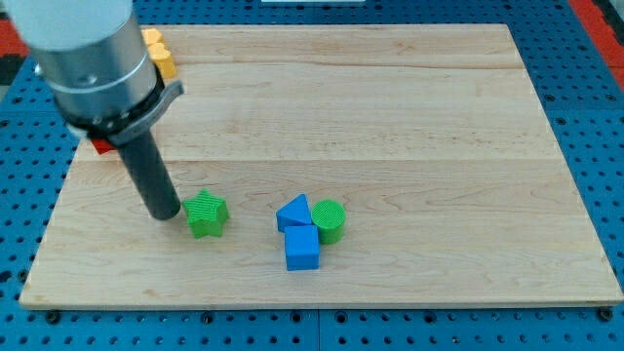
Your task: Move the red circle to the blue triangle
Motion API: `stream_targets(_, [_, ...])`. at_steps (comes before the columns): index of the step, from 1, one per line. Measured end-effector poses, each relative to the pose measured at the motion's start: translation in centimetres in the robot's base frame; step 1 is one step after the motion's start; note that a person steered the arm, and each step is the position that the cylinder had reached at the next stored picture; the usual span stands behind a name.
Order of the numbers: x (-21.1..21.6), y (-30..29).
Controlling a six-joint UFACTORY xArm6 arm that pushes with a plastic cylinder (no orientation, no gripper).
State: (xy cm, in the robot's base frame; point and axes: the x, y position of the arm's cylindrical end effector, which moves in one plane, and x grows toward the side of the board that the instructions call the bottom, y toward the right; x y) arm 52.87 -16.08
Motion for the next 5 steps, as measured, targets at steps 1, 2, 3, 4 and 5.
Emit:
stream_targets(1, [0.5,2.3])
stream_targets(2, [0.5,0.3])
stream_targets(3, [-1.4,-10.8])
stream_targets(4, [-5.5,-14.4])
stream_targets(5, [-7.8,-12.4])
